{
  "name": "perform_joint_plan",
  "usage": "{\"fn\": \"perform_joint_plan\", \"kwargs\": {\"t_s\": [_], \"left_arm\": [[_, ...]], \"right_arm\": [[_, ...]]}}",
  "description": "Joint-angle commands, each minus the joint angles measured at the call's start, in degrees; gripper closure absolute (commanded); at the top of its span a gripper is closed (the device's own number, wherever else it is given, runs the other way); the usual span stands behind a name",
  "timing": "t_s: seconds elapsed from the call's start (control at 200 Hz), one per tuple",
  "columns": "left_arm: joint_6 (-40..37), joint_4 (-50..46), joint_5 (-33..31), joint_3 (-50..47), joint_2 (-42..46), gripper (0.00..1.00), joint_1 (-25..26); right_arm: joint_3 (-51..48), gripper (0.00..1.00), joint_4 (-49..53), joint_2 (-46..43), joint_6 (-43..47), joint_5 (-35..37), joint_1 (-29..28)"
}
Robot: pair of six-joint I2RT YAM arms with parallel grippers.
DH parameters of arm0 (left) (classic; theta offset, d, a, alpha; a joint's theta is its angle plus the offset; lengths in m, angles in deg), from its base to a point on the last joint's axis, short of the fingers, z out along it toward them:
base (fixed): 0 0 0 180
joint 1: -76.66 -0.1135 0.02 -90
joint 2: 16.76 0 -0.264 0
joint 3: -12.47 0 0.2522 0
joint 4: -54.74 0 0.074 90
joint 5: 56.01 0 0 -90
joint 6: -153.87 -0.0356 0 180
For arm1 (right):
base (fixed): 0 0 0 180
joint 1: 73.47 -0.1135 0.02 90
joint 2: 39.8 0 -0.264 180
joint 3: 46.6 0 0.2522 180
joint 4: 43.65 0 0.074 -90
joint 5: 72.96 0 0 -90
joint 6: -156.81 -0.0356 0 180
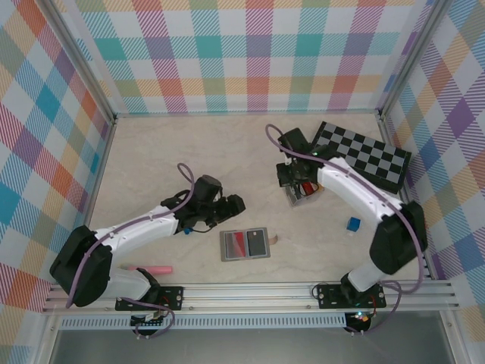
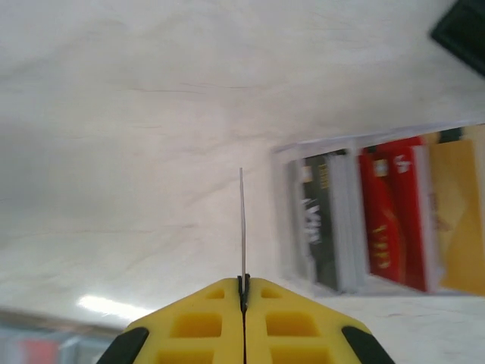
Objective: Put the credit cards into the card holder
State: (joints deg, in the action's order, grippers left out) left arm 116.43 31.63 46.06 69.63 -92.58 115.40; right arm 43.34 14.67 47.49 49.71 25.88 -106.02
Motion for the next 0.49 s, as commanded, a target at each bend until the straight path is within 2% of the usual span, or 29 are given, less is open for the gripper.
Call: {"fn": "perform_joint_plan", "kwargs": {"t_s": [0.0,0.11,0.24,0.49], "left_arm": [[1.81,10.13,9.64,-1.37,2.81,0.24,-3.62],[3.80,18.89,16.85,-2.73,2.06,0.25,-7.26],[10.34,33.03,23.66,-5.27,-0.83,0.27,-9.29],[10.46,37.31,27.72,-4.73,-1.03,0.31,-9.30]], "right_arm": [[-3.51,0.94,-7.18,-5.55,-6.64,-18.81,1.05],[-6.96,0.93,-13.46,-8.28,-11.99,-27.52,1.86],[-9.90,0.93,-19.16,-8.54,-16.58,-35.15,2.21],[-15.15,0.93,-28.91,-8.63,-23.44,-41.05,2.57]]}}
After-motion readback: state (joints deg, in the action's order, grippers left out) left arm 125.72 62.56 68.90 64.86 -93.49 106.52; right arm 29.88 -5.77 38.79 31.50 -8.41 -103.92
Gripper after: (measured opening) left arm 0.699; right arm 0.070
